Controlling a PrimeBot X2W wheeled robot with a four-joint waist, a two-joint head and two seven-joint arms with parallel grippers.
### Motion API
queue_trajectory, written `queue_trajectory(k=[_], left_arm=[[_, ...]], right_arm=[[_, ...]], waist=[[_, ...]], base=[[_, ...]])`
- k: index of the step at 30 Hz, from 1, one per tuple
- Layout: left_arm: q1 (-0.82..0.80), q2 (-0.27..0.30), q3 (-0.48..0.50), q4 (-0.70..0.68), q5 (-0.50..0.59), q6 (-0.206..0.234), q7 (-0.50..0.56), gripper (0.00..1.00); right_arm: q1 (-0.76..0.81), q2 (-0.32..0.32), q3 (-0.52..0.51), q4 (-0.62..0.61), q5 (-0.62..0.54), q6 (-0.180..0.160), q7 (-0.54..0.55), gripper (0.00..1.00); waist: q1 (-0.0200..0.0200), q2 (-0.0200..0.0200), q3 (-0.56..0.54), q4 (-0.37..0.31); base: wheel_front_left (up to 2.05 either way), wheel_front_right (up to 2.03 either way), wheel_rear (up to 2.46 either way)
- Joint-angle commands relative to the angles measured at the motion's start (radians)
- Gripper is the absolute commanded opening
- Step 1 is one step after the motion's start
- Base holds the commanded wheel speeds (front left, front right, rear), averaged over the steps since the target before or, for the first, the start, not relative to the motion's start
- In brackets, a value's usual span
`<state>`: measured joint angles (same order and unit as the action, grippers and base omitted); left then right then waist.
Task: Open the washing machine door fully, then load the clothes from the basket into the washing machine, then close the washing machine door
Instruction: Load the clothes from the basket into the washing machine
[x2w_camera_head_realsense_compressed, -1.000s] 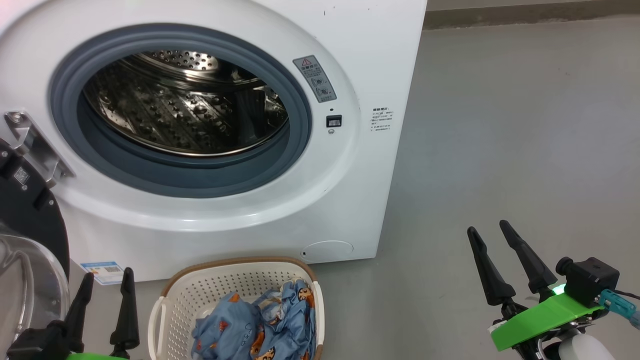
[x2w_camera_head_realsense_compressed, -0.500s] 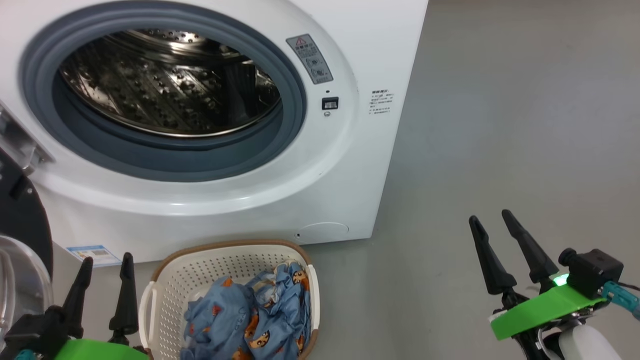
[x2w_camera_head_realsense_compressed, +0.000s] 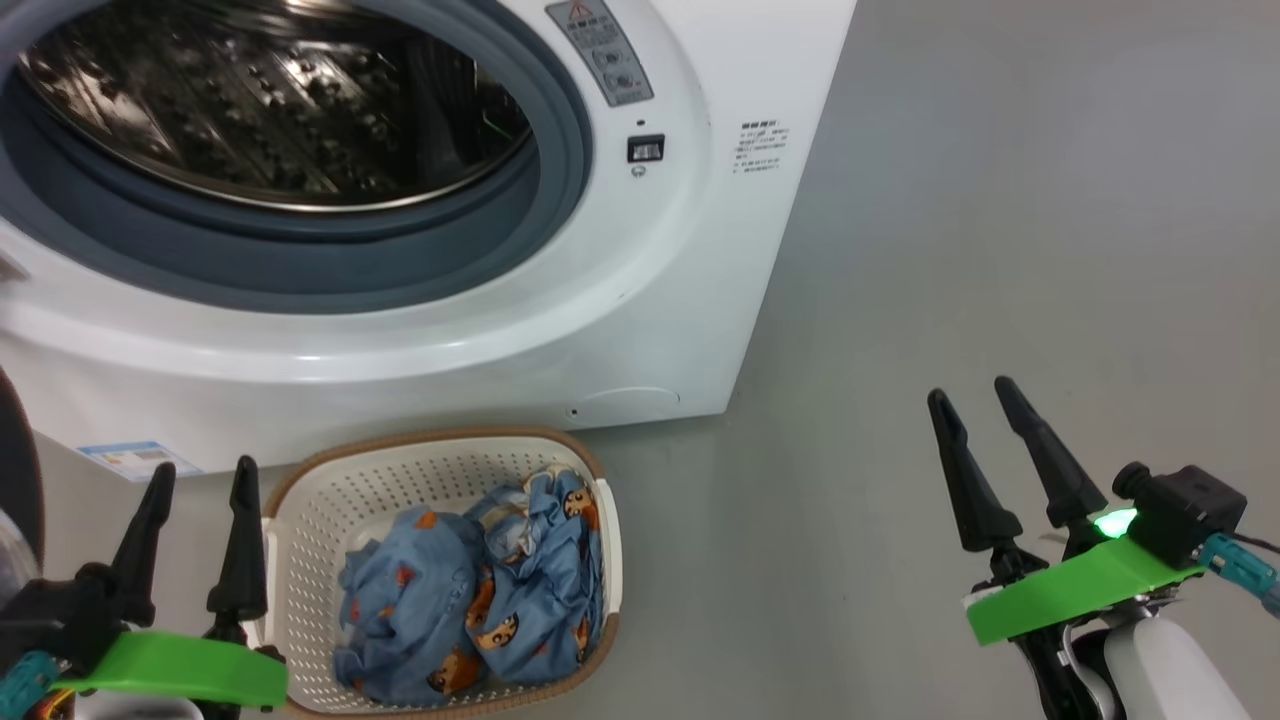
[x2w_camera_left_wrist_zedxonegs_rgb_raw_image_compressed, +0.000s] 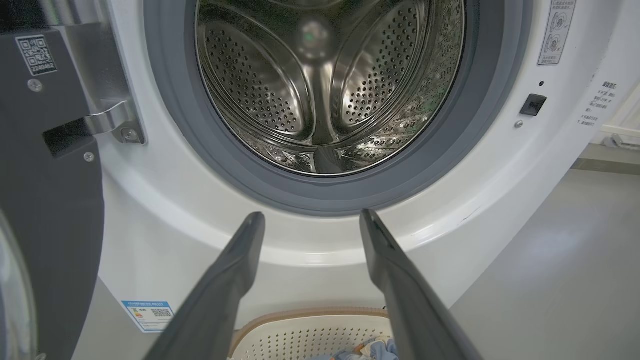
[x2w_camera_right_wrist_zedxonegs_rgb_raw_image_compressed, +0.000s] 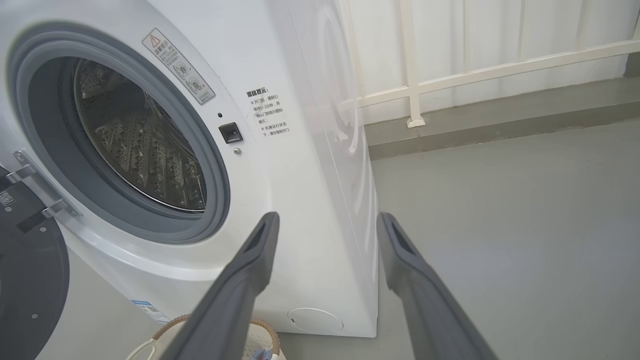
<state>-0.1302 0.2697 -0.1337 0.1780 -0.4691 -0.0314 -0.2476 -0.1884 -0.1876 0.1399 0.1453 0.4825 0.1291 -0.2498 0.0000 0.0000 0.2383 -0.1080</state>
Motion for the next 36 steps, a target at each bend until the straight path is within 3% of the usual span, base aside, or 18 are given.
queue_trajectory(k=[1,21,36], left_arm=[[-0.038,0.031,0.032,-0.015,-0.002,-0.006,-0.001,1.0],[-0.165,0.039,0.0,0.126,-0.049,-0.058,0.011,1.0],[-0.333,0.04,-0.097,0.403,-0.104,-0.096,0.039,1.0]], right_arm=[[-0.024,-0.003,0.011,-0.03,-0.014,0.002,-0.012,1.0],[-0.096,0.035,0.003,-0.057,-0.034,0.002,-0.012,1.0],[-0.152,0.057,0.004,-0.075,-0.04,0.002,-0.012,1.0]], waist=[[0.0,0.0,0.034,-0.009],[0.0,0.0,0.222,-0.04],[0.0,0.0,0.367,-0.063]], base=[[0.0,0.0,0.0],[0.0,0.0,0.0],[0.0,0.0,0.0]])
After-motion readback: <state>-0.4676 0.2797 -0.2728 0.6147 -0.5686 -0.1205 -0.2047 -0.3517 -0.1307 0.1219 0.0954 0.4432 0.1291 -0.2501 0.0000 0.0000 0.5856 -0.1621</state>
